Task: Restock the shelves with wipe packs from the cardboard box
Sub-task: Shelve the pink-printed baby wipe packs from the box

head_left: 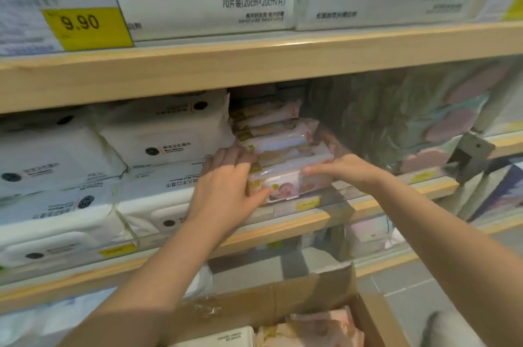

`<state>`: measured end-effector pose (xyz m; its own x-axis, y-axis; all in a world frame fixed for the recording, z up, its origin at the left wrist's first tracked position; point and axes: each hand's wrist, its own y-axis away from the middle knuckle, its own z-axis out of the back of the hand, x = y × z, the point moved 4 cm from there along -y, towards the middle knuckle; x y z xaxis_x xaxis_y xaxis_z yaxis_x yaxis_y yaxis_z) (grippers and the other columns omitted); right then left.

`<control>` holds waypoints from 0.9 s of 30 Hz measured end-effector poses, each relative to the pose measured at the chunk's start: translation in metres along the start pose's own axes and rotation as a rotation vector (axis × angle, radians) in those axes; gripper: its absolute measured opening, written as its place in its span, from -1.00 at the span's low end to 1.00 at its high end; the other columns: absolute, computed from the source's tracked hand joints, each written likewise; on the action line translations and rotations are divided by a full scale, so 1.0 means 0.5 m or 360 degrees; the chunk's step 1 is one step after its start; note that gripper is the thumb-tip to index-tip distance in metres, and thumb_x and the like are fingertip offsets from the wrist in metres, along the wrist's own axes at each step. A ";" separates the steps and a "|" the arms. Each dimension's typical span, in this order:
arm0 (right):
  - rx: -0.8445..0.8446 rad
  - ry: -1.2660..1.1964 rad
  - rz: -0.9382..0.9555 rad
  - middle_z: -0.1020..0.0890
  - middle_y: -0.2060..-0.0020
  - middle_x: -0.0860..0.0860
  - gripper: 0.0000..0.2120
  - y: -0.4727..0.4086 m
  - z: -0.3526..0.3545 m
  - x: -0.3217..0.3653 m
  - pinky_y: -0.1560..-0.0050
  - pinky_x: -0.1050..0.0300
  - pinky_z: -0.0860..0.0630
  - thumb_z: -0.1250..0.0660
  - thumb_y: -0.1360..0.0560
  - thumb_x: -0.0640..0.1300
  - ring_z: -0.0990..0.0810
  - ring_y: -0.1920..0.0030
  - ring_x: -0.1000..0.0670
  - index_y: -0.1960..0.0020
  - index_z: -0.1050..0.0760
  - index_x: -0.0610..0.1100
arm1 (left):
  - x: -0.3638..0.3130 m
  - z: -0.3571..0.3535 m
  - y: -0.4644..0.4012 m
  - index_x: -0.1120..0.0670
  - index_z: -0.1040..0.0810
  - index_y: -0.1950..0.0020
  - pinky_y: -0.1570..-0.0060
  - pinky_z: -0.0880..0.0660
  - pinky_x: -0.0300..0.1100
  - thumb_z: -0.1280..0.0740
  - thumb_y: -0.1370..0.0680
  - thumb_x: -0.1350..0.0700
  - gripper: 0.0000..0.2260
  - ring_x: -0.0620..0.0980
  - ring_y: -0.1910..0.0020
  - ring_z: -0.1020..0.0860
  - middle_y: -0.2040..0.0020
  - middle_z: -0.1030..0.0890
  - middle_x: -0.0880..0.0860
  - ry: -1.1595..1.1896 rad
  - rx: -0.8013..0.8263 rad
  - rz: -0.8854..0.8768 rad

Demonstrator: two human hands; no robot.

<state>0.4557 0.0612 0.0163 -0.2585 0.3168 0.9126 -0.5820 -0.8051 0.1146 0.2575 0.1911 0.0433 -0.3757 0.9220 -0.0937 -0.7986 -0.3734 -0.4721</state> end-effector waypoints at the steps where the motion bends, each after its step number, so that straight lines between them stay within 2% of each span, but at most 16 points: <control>1: -0.0079 -0.0041 0.0047 -0.35 -0.23 0.13 -0.19 -0.002 0.000 0.003 -0.09 0.41 -0.33 -0.49 -0.38 -0.17 -0.35 -0.23 0.18 -0.49 -0.13 -0.05 | -0.020 -0.009 -0.024 0.03 -0.45 -0.25 -0.13 -0.37 -0.03 -0.31 -0.38 -0.25 -0.46 0.08 -0.19 -0.38 -0.21 -0.46 0.05 0.0048 0.0049 -0.0063; 3: -0.0197 -0.0003 0.0147 -0.34 -0.30 0.10 -0.19 -0.011 -0.004 0.002 -0.19 0.36 -0.27 -0.51 -0.36 -0.16 -0.28 -0.33 0.16 -0.47 -0.14 -0.08 | -0.050 -0.032 -0.084 -0.01 -0.31 -0.38 -0.25 -0.32 -0.06 -0.27 -0.40 -0.29 -0.37 0.05 -0.30 -0.30 -0.35 -0.36 0.04 0.0142 0.0218 -0.0099; 4: -0.0251 0.0052 0.0166 -0.40 -0.29 0.06 -0.24 -0.020 -0.003 -0.006 -0.19 0.33 -0.30 -0.52 -0.34 -0.14 -0.33 -0.34 0.10 -0.43 -0.22 -0.09 | -0.057 -0.046 -0.114 -0.03 -0.25 -0.43 -0.30 -0.29 -0.06 -0.25 -0.41 -0.32 -0.33 0.05 -0.35 -0.25 -0.41 -0.29 0.03 0.0171 0.0330 -0.0070; 6: -0.0342 0.0122 0.0149 -0.55 -0.07 0.06 -0.41 -0.023 0.000 -0.014 -0.01 0.39 -0.41 -0.54 -0.33 -0.10 -0.52 -0.15 0.05 -0.28 -0.38 -0.14 | -0.061 -0.070 -0.157 -0.07 -0.15 -0.47 -0.36 -0.19 -0.04 -0.20 -0.44 -0.34 -0.32 0.05 -0.44 -0.16 -0.50 -0.17 0.03 0.0188 0.0534 0.0033; 8: -0.0381 0.0116 0.0111 -0.53 0.16 0.18 -0.57 -0.028 0.006 -0.016 0.25 0.52 -0.41 -0.51 -0.36 -0.10 -0.55 0.14 0.19 -0.15 -0.46 -0.16 | -0.055 -0.094 -0.169 -0.09 -0.10 -0.49 -0.37 -0.15 -0.04 -0.09 -0.49 -0.36 -0.35 0.07 -0.46 -0.13 -0.52 -0.12 0.03 0.0198 0.0651 0.0135; 9: -0.0388 0.0140 0.0096 -0.49 0.20 0.22 -0.63 -0.031 0.007 -0.016 0.34 0.55 -0.38 -0.50 -0.38 -0.10 -0.51 0.20 0.24 -0.11 -0.46 -0.13 | -0.053 -0.104 -0.168 -0.08 -0.10 -0.50 -0.35 -0.17 -0.04 -0.02 -0.49 -0.38 -0.34 0.08 -0.45 -0.17 -0.52 -0.14 0.04 0.0170 0.0679 0.0160; 11: -0.0367 0.0171 0.0065 -0.48 0.19 0.23 -0.66 -0.036 0.007 -0.020 0.37 0.57 -0.35 -0.48 -0.39 -0.06 -0.49 0.19 0.24 -0.08 -0.43 -0.09 | -0.047 -0.117 -0.165 -0.06 -0.11 -0.50 -0.31 -0.19 -0.02 0.06 -0.48 -0.40 -0.31 0.10 -0.42 -0.20 -0.50 -0.19 0.06 0.0045 0.0680 0.0155; 13: -0.0343 0.0134 0.0066 -0.51 0.01 0.16 -0.51 -0.040 0.010 -0.026 0.23 0.56 -0.37 -0.48 -0.39 -0.03 -0.51 0.00 0.20 -0.23 -0.39 -0.11 | -0.044 -0.120 -0.170 -0.04 -0.10 -0.51 -0.30 -0.18 0.01 0.09 -0.47 -0.41 -0.29 0.11 -0.41 -0.19 -0.48 -0.20 0.07 -0.0047 0.0660 0.0142; 15: -0.0310 -0.0018 0.0106 -0.40 -0.25 0.10 -0.30 -0.060 0.009 -0.029 0.08 0.49 -0.40 -0.44 -0.40 0.07 -0.43 -0.22 0.12 -0.44 -0.21 -0.05 | -0.042 -0.121 -0.174 0.01 -0.13 -0.50 -0.30 -0.17 0.01 0.11 -0.45 -0.43 -0.24 0.12 -0.41 -0.18 -0.47 -0.19 0.10 -0.0070 0.0674 0.0186; 16: -0.0278 -0.0147 0.0062 -0.34 -0.30 0.11 -0.23 -0.070 0.005 -0.028 0.03 0.43 -0.43 -0.40 -0.40 0.18 -0.40 -0.25 0.11 -0.48 -0.14 0.01 | -0.042 -0.122 -0.173 0.03 -0.13 -0.50 -0.32 -0.15 0.02 0.12 -0.44 -0.43 -0.23 0.13 -0.42 -0.15 -0.48 -0.16 0.11 -0.0055 0.0695 0.0226; 18: -0.0244 -0.0474 -0.0114 -0.40 -0.34 0.07 -0.07 -0.090 -0.008 -0.037 -0.18 0.14 -0.49 -0.33 -0.21 0.48 -0.46 -0.24 0.04 -0.46 -0.19 0.12 | -0.045 -0.127 -0.171 0.02 -0.07 -0.52 -0.36 -0.08 0.05 0.12 -0.44 -0.45 -0.21 0.15 -0.46 -0.07 -0.51 -0.06 0.10 0.0008 0.0740 0.0305; 19: -0.0250 -0.0570 -0.0195 -0.45 -0.33 0.02 -0.05 -0.097 -0.015 -0.045 -0.27 0.00 -0.44 -0.28 -0.16 0.55 -0.49 -0.24 0.00 -0.43 -0.26 0.12 | -0.047 -0.128 -0.168 0.00 -0.05 -0.52 -0.37 -0.06 0.06 0.12 -0.43 -0.46 -0.21 0.16 -0.47 -0.05 -0.52 -0.04 0.11 0.0035 0.0767 0.0333; 21: -0.0353 -0.0604 -0.0208 -0.53 -0.23 0.01 -0.31 -0.099 -0.024 -0.044 -0.28 0.00 -0.43 -0.19 -0.38 0.44 -0.53 -0.18 -0.02 -0.36 -0.38 0.04 | -0.050 -0.129 -0.162 0.01 -0.07 -0.51 -0.33 -0.12 0.06 0.13 -0.42 -0.47 -0.20 0.18 -0.44 -0.13 -0.50 -0.11 0.14 0.0011 0.0769 0.0344; 24: -0.0479 -0.0577 -0.0180 -0.53 0.08 0.10 -0.71 -0.089 -0.029 -0.051 0.15 0.31 -0.46 -0.08 -0.60 0.11 -0.52 0.11 0.13 -0.24 -0.37 0.03 | -0.053 -0.116 -0.150 0.04 -0.12 -0.47 -0.26 -0.20 0.05 0.08 -0.47 -0.40 -0.28 0.18 -0.35 -0.22 -0.43 -0.22 0.17 -0.0110 0.0639 0.0266; 25: -0.0487 -0.0535 -0.0129 -0.49 0.14 0.12 -0.77 -0.076 -0.031 -0.045 0.24 0.35 -0.43 -0.05 -0.62 0.06 -0.49 0.17 0.17 -0.22 -0.33 0.03 | -0.053 -0.114 -0.145 0.04 -0.10 -0.47 -0.26 -0.19 0.05 0.06 -0.49 -0.37 -0.31 0.18 -0.35 -0.21 -0.43 -0.21 0.16 -0.0118 0.0608 0.0246; 27: -0.0528 -0.0407 -0.0056 -0.47 0.13 0.07 -0.76 -0.062 -0.036 -0.041 0.18 0.25 -0.42 -0.03 -0.63 0.05 -0.48 0.14 0.08 -0.24 -0.31 0.03 | -0.057 -0.112 -0.136 0.03 -0.04 -0.50 -0.31 -0.13 0.07 0.06 -0.51 -0.34 -0.33 0.19 -0.37 -0.16 -0.45 -0.17 0.14 -0.0142 0.0611 0.0228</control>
<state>0.4653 0.0887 -0.0129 -0.0589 0.1731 0.9832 -0.8148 -0.5774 0.0529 0.3487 0.1956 0.0291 -0.5214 0.8518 -0.0501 -0.8463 -0.5237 -0.0973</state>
